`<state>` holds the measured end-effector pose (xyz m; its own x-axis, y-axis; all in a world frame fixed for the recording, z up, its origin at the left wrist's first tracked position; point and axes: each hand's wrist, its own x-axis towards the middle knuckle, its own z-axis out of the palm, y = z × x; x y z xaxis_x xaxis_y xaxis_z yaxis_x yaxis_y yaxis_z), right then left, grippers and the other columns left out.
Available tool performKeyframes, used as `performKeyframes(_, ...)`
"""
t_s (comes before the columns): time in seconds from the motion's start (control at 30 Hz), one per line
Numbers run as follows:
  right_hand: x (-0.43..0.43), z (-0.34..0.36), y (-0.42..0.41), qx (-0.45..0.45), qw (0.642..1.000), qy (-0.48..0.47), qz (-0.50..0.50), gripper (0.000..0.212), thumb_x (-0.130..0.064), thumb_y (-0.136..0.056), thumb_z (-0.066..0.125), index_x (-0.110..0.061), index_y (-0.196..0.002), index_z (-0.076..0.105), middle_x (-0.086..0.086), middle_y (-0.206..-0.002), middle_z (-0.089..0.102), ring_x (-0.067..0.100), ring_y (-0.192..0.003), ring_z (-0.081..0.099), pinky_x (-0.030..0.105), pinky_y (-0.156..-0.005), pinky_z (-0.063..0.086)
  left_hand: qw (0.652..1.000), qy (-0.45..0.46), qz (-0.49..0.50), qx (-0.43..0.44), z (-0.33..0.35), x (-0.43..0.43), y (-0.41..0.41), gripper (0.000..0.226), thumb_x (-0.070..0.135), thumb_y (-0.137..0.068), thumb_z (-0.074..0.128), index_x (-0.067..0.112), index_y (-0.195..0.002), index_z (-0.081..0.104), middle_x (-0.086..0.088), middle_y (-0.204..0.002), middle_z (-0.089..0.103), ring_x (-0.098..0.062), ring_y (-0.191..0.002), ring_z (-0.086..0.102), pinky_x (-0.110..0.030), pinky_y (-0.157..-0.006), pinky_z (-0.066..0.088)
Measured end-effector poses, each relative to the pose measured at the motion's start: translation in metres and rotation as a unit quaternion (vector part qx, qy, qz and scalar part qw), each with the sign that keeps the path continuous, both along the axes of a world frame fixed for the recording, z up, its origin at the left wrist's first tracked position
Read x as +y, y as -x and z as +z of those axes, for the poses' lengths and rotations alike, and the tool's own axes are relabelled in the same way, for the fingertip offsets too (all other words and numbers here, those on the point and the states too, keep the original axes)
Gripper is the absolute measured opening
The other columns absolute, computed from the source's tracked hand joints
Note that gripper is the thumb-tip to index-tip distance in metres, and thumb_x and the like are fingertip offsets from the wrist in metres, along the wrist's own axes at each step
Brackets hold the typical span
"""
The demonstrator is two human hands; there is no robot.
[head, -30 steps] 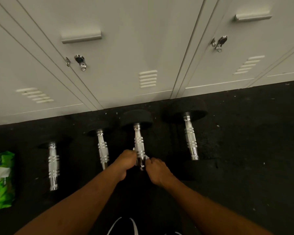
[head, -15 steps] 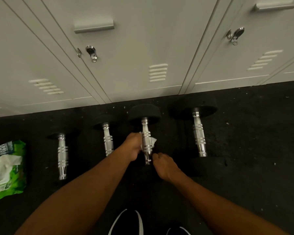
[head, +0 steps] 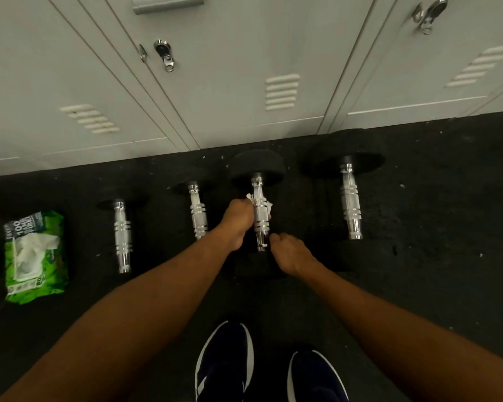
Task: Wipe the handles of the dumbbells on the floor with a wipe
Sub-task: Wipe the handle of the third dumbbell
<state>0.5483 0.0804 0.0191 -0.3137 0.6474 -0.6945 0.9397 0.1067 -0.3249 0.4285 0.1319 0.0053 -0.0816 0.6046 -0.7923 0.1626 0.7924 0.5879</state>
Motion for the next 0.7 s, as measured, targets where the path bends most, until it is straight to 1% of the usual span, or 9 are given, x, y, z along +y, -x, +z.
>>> performKeyframes(0.1, 0.000, 0.000, -0.001, 0.000, 1.000, 0.005, -0.012, 0.031, -0.008, -0.100, 0.030, 0.003, -0.125, 0.044, 0.026, -0.131, 0.051, 0.040, -0.120, 0.050, 0.042, -0.100, 0.037, 0.990, -0.006, -0.090, 0.110, 0.006, -0.011, -0.002, 0.034, 0.024, -0.096, 0.037, 0.003, -0.092, 0.063, -0.012, -0.087, 0.065, -0.021, -0.075, 0.059, -0.031, -0.066, 0.047)
performKeyframes(0.23, -0.001, 0.002, -0.001, 0.015, 0.998, 0.031, -0.055, 0.034, -0.011, -0.100, 0.030, 0.003, -0.128, 0.042, 0.027, -0.134, 0.048, 0.039, -0.123, 0.049, 0.041, -0.100, 0.037, 0.958, 0.006, -0.235, 0.165, 0.015, -0.025, 0.003, 0.034, 0.020, -0.094, 0.039, -0.003, -0.097, 0.063, -0.020, -0.101, 0.066, -0.032, -0.091, 0.064, -0.037, -0.079, 0.049)
performKeyframes(0.27, 0.001, 0.005, -0.002, 0.016, 0.996, 0.043, -0.072, 0.035, -0.012, -0.101, 0.029, 0.003, -0.129, 0.042, 0.027, -0.135, 0.047, 0.039, -0.124, 0.048, 0.041, -0.101, 0.036, 0.949, 0.006, -0.265, 0.168, 0.019, -0.026, 0.005, 0.031, 0.018, -0.094, 0.039, -0.002, -0.091, 0.064, -0.020, -0.100, 0.067, -0.032, -0.093, 0.064, -0.036, -0.079, 0.049)
performKeyframes(0.37, 0.004, 0.021, -0.003, 0.026, 0.991, 0.070, -0.110, 0.038, -0.016, -0.102, 0.028, 0.002, -0.133, 0.041, 0.026, -0.139, 0.041, 0.039, -0.128, 0.042, 0.039, -0.104, 0.034, 0.935, 0.007, -0.306, 0.178, 0.033, -0.022, 0.011, 0.031, 0.016, -0.095, 0.040, 0.009, -0.069, 0.056, -0.014, -0.086, 0.063, -0.024, -0.078, 0.058, -0.031, -0.067, 0.042)
performKeyframes(0.43, 0.013, 0.038, -0.009, 0.051, 0.982, 0.080, -0.163, 0.042, -0.023, -0.102, 0.029, -0.001, -0.135, 0.042, 0.023, -0.141, 0.040, 0.037, -0.130, 0.040, 0.037, -0.105, 0.034, 0.922, -0.009, -0.331, 0.198, 0.050, -0.020, 0.013, 0.030, 0.015, -0.097, 0.039, 0.005, -0.076, 0.058, -0.014, -0.086, 0.060, -0.023, -0.077, 0.055, -0.031, -0.066, 0.039)
performKeyframes(0.5, 0.026, 0.055, -0.016, 0.071, 0.977, 0.055, -0.192, 0.041, -0.026, -0.101, 0.031, -0.002, -0.132, 0.044, 0.021, -0.138, 0.044, 0.036, -0.126, 0.043, 0.037, -0.101, 0.036, 0.908, -0.031, -0.354, 0.222, 0.069, -0.015, 0.015, 0.027, 0.011, -0.097, 0.040, -0.004, -0.088, 0.060, -0.021, -0.096, 0.061, -0.030, -0.086, 0.058, -0.035, -0.071, 0.040)
performKeyframes(0.57, 0.038, 0.077, -0.028, 0.074, 0.975, 0.019, -0.207, 0.042, -0.029, -0.099, 0.033, -0.004, -0.131, 0.045, 0.019, -0.136, 0.046, 0.035, -0.124, 0.045, 0.036, -0.097, 0.037, 0.898, -0.070, -0.363, 0.238, 0.095, -0.009, 0.013, 0.025, 0.011, -0.097, 0.039, 0.000, -0.084, 0.058, -0.019, -0.094, 0.060, -0.028, -0.085, 0.056, -0.033, -0.068, 0.037)
performKeyframes(0.63, 0.047, 0.107, -0.043, 0.076, 0.977, -0.023, -0.197, 0.045, -0.032, -0.098, 0.034, -0.008, -0.136, 0.043, 0.017, -0.142, 0.041, 0.034, -0.127, 0.042, 0.038, -0.103, 0.036, 0.891, -0.129, -0.363, 0.240, 0.122, -0.002, 0.007, 0.025, 0.013, -0.099, 0.036, 0.003, -0.091, 0.056, -0.015, -0.095, 0.060, -0.024, -0.082, 0.053, -0.030, -0.069, 0.036)
performKeyframes(0.7, 0.052, 0.141, -0.058, 0.063, 0.981, -0.073, -0.168, 0.049, -0.033, -0.100, 0.034, -0.011, -0.143, 0.037, 0.014, -0.149, 0.034, 0.034, -0.135, 0.035, 0.042, -0.112, 0.030, 0.892, -0.190, -0.351, 0.212, 0.153, 0.006, -0.005, 0.030, 0.017, -0.101, 0.031, 0.004, -0.100, 0.058, -0.014, -0.101, 0.064, -0.023, -0.083, 0.058, -0.032, -0.071, 0.043)
